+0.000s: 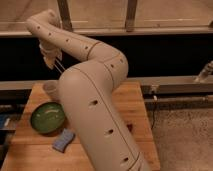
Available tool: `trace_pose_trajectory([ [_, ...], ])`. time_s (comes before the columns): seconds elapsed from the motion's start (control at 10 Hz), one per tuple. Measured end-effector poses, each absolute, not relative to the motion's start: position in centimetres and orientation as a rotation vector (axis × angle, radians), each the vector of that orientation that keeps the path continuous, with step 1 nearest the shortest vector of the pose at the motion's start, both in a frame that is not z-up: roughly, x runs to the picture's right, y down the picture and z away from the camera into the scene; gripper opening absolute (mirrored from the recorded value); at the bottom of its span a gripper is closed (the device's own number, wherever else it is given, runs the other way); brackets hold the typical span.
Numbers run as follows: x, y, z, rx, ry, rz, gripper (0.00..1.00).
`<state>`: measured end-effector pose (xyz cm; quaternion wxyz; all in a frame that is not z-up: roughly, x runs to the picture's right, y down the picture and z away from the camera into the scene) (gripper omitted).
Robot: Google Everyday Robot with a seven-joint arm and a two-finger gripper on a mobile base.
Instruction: Place the eraser in the ceramic cup
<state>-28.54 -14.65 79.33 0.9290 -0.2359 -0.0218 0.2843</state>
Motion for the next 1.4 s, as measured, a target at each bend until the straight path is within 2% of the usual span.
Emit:
trace_pose_trajectory([
  [1.4,-35.6,-13.1,80.1,-0.577,-0.204,0.452,0.00],
])
